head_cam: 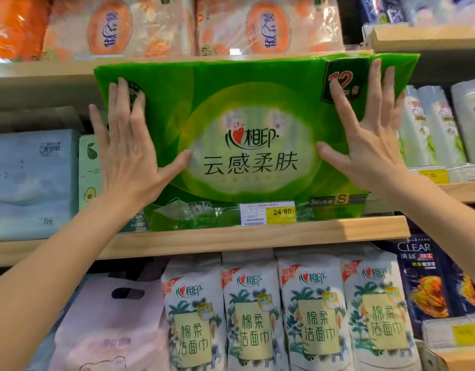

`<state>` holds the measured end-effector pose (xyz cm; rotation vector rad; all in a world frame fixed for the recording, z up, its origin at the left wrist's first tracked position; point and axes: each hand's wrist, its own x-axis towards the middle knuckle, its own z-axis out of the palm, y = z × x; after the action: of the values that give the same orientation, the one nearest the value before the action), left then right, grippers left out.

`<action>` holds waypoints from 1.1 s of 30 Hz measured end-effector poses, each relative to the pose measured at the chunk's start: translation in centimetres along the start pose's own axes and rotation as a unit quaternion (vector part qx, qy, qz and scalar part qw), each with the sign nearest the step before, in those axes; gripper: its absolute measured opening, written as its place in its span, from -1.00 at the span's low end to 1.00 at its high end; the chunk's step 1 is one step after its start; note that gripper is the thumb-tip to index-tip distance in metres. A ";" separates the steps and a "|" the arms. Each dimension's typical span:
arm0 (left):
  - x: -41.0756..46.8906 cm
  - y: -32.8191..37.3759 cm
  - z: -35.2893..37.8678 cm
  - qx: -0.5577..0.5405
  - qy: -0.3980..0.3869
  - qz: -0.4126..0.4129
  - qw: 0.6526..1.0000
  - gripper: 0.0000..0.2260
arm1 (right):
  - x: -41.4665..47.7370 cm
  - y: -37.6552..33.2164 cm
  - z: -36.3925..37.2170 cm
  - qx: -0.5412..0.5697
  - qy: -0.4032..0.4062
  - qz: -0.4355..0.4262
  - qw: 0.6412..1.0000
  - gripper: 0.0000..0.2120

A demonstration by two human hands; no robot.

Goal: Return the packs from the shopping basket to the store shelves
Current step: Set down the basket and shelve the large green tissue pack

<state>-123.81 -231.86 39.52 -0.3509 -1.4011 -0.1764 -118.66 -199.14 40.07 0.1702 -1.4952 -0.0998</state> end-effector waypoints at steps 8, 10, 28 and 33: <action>3.6 1.8 2.3 0.056 0.009 0.017 0.998 -0.18 | 1.4 -0.4 2.2 -0.018 0.014 0.025 0.999 -0.17; 3.9 1.6 3.1 0.056 0.016 0.012 0.998 -0.19 | 1.8 -0.2 3.2 -0.023 0.028 0.027 0.999 -0.19; 5.0 0.9 4.4 0.048 -0.030 0.029 0.998 -0.25 | 2.3 0.2 3.9 -0.029 0.008 0.038 0.999 -0.19; 5.6 0.3 6.6 0.080 -0.133 0.016 0.988 -0.26 | 3.5 1.5 5.5 -0.042 -0.124 0.038 0.991 -0.19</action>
<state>-128.90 -228.84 45.87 -0.2705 -1.6609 0.0108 -123.95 -198.50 44.15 0.0326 -1.7406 -0.1258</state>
